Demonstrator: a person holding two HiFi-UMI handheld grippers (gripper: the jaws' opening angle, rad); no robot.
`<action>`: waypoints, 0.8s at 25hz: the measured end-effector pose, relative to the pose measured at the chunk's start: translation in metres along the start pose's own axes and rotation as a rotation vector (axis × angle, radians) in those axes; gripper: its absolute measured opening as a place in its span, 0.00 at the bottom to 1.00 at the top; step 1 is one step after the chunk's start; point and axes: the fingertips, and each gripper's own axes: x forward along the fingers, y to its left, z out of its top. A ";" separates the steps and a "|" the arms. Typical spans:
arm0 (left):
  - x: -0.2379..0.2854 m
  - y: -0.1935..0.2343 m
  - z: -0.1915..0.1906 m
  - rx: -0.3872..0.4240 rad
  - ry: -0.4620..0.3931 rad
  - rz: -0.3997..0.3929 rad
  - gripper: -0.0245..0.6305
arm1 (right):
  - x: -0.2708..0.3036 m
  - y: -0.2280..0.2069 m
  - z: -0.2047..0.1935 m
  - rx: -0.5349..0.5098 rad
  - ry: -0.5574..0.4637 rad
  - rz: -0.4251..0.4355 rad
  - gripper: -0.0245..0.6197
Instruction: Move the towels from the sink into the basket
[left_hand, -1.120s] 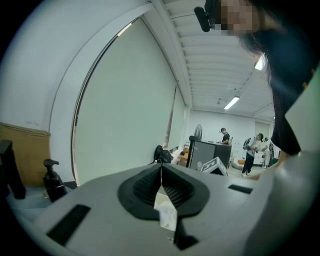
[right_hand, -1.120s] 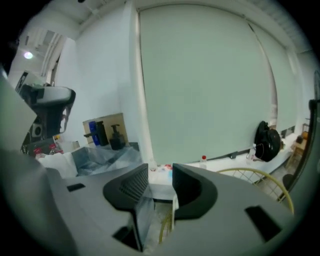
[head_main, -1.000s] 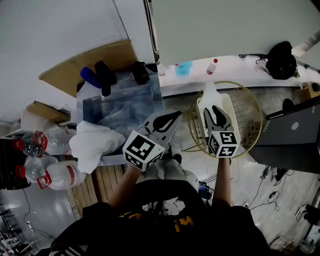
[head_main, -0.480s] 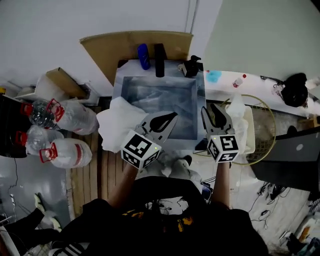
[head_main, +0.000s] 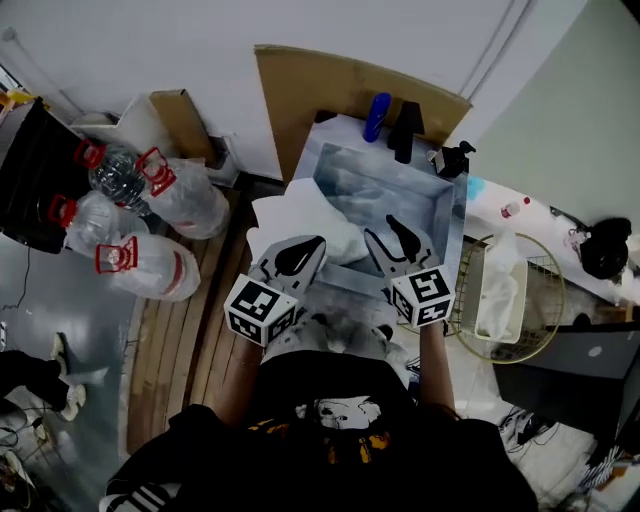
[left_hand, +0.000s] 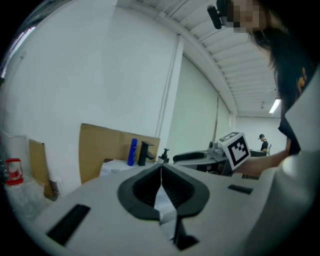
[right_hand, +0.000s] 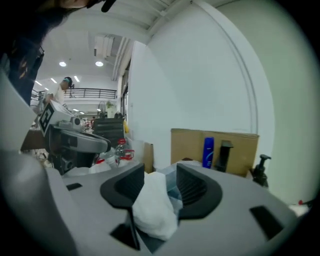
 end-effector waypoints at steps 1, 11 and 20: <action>-0.008 0.011 -0.001 -0.011 -0.004 0.031 0.05 | 0.012 0.014 0.000 -0.013 0.019 0.045 0.36; -0.075 0.076 -0.013 -0.062 -0.035 0.252 0.05 | 0.117 0.130 -0.064 -0.192 0.288 0.401 0.56; -0.102 0.089 -0.022 -0.097 -0.046 0.326 0.05 | 0.163 0.136 -0.121 -0.168 0.490 0.429 0.62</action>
